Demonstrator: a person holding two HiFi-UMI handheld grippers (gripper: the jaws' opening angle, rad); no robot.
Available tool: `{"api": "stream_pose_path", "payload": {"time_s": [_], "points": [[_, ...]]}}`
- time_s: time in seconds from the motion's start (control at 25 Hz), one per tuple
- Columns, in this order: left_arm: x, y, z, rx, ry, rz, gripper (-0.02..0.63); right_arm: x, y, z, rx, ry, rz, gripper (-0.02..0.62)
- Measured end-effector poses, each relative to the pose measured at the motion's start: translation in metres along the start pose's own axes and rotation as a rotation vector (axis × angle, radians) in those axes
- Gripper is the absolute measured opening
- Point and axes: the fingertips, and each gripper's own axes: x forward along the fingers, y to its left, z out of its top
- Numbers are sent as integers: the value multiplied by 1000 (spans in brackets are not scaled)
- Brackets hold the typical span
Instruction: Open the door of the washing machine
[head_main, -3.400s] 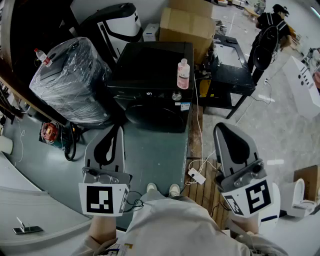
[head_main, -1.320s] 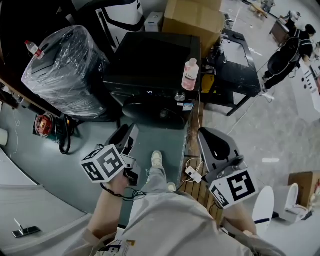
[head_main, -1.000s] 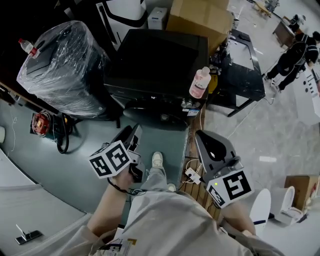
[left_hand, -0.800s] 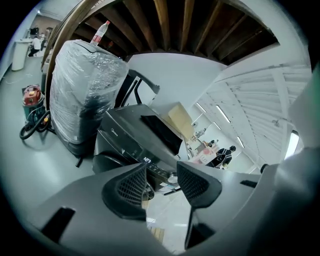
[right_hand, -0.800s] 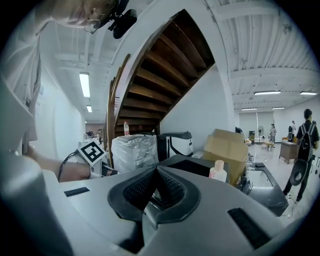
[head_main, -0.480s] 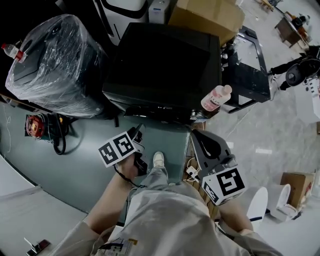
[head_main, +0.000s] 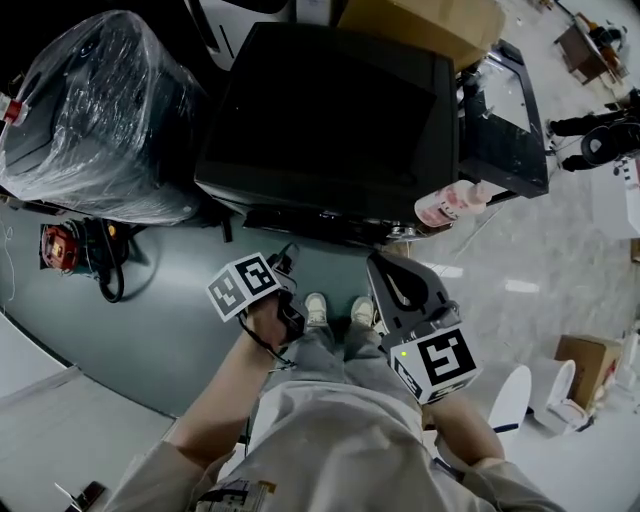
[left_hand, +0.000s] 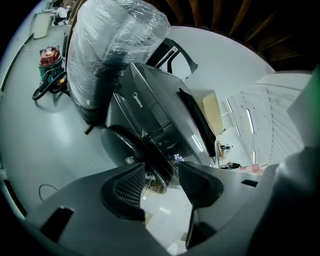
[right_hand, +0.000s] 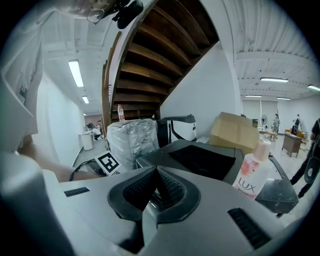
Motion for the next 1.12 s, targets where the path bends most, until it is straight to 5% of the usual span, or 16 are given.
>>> {"api": "stream_pose_path", "payload": {"time_s": [1.12], "points": [[129,58,-19,-87,4,301,215,79,-56,-40,-20,51,136,28]]}}
